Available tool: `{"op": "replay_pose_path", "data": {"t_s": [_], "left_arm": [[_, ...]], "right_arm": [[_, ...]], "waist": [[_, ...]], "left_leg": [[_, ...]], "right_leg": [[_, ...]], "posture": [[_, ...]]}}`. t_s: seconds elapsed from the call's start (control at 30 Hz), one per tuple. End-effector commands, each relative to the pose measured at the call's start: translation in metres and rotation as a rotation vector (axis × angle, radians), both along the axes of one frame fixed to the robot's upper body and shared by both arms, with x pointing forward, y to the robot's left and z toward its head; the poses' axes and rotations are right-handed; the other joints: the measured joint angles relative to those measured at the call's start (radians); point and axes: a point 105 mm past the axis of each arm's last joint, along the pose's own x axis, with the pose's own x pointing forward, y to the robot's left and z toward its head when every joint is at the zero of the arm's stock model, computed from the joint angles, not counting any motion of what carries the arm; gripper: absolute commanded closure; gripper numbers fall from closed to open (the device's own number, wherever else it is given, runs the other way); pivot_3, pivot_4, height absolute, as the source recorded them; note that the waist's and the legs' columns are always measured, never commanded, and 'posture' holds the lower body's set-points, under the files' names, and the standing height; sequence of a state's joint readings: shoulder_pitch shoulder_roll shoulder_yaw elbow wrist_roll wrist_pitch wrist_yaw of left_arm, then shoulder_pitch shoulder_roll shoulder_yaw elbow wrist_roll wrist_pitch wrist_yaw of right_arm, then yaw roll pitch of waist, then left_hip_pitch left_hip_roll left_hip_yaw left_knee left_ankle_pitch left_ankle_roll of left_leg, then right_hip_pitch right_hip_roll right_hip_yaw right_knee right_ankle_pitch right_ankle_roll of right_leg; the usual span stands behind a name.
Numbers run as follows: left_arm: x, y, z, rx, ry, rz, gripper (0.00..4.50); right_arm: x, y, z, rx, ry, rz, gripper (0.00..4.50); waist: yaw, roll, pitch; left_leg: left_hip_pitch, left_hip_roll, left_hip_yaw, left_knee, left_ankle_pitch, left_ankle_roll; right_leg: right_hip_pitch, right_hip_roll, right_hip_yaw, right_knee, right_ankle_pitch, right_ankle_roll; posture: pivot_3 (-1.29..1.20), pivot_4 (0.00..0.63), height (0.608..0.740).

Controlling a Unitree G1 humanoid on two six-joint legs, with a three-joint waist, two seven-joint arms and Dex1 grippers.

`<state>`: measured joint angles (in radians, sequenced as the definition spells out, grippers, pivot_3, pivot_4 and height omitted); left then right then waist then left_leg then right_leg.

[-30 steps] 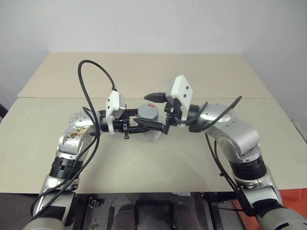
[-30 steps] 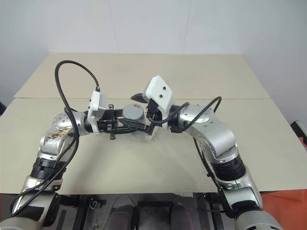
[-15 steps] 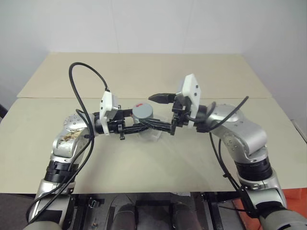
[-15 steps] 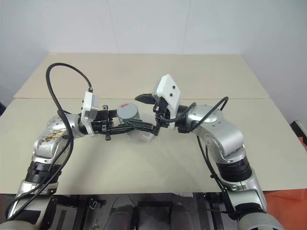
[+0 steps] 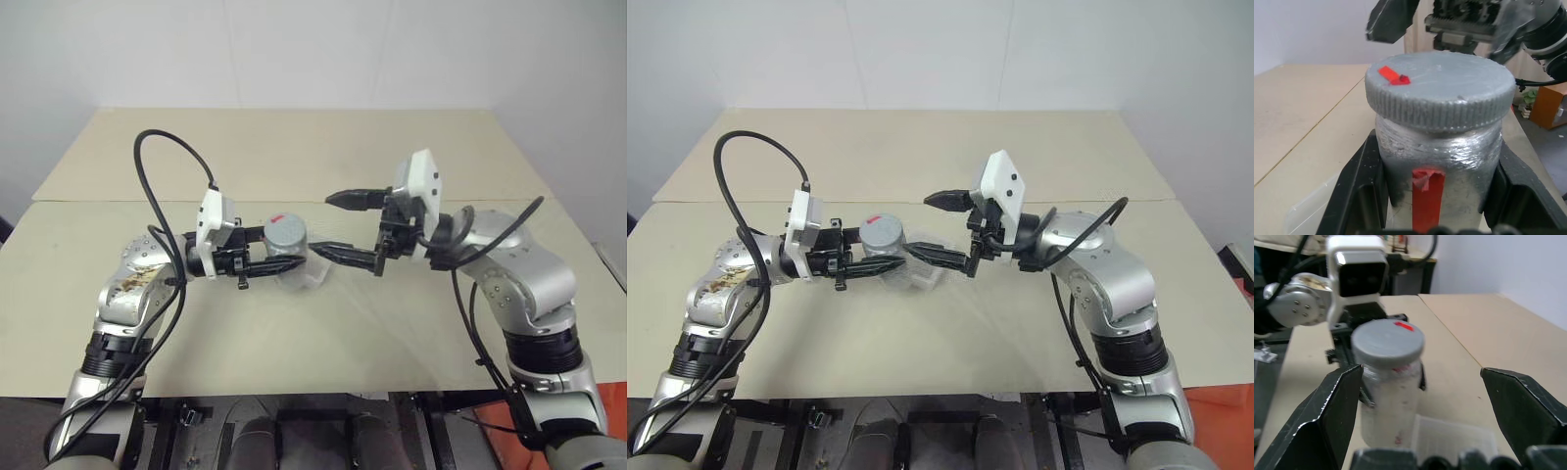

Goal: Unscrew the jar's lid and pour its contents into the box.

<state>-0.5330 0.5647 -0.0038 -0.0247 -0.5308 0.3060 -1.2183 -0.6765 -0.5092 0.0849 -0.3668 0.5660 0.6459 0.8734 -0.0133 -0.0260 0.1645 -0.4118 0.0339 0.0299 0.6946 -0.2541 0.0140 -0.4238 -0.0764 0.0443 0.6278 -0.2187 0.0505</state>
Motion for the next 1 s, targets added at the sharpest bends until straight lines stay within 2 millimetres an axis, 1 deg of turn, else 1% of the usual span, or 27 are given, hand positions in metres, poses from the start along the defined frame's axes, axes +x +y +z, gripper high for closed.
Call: {"op": "replay_pose_path", "data": {"t_s": [0.03, 0.1, 0.2, 0.37, 0.5, 0.6, 1.0], "left_arm": [[0.0, -0.007, 0.012, -0.019, -0.053, -0.017, 2.47], [0.001, -0.01, 0.013, -0.022, -0.058, -0.023, 2.47], [0.002, -0.011, 0.014, -0.027, -0.064, -0.028, 2.47], [0.001, -0.011, 0.015, -0.027, -0.065, -0.032, 2.47], [0.0, -0.01, 0.014, -0.023, -0.066, -0.031, 2.47], [0.0, -0.008, 0.014, -0.021, -0.066, -0.026, 2.47], [0.0, -0.003, 0.013, -0.004, -0.063, -0.024, 2.47]], "right_arm": [[-0.011, 0.014, 0.02, 0.035, -0.1, 0.047, 0.02], [-0.007, 0.024, 0.019, 0.031, -0.103, 0.044, 0.02], [-0.002, 0.033, 0.017, 0.023, -0.103, 0.033, 0.02], [0.011, 0.042, 0.013, 0.001, -0.117, -0.021, 0.02], [0.018, 0.037, 0.014, 0.02, -0.104, -0.056, 0.02], [0.021, 0.029, 0.015, 0.028, -0.092, -0.077, 0.02], [0.017, 0.007, 0.012, 0.026, -0.082, -0.089, 0.02]], "waist": [[-0.001, 0.0, 0.0], [-0.001, 0.0, 0.0], [-0.001, 0.0, 0.0], [0.0, 0.0, 0.0], [0.001, 0.0, 0.0], [0.0, 0.0, 0.0], [0.0, 0.0, 0.0]], "left_leg": [[0.0, 0.0, 0.0, 0.0, 0.0, 0.0], [0.0, 0.0, 0.0, 0.0, 0.0, 0.0], [0.0, 0.0, 0.0, 0.0, 0.0, 0.0], [0.0, 0.0, 0.0, 0.0, 0.0, 0.0], [0.0, 0.0, 0.0, 0.0, 0.0, 0.0], [0.0, 0.0, 0.0, 0.0, 0.0, 0.0], [0.0, 0.0, 0.0, 0.0, 0.0, 0.0]], "right_leg": [[0.0, 0.0, 0.0, 0.0, 0.0, 0.0], [0.0, 0.0, 0.0, 0.0, 0.0, 0.0], [0.0, 0.0, 0.0, 0.0, 0.0, 0.0], [0.0, 0.0, 0.0, 0.001, 0.0, 0.0], [0.0, 0.0, 0.0, 0.001, 0.0, 0.0], [0.0, 0.0, 0.0, 0.001, 0.0, 0.0], [0.0, 0.0, 0.0, 0.001, 0.0, 0.0]], "posture": [[0.0, 0.15, 0.74], [0.0, 0.15, 0.74], [0.0, 0.15, 0.74], [0.0, 0.15, 0.74], [0.0, 0.15, 0.74], [0.0, 0.15, 0.74], [0.0, 0.15, 0.74]]}}
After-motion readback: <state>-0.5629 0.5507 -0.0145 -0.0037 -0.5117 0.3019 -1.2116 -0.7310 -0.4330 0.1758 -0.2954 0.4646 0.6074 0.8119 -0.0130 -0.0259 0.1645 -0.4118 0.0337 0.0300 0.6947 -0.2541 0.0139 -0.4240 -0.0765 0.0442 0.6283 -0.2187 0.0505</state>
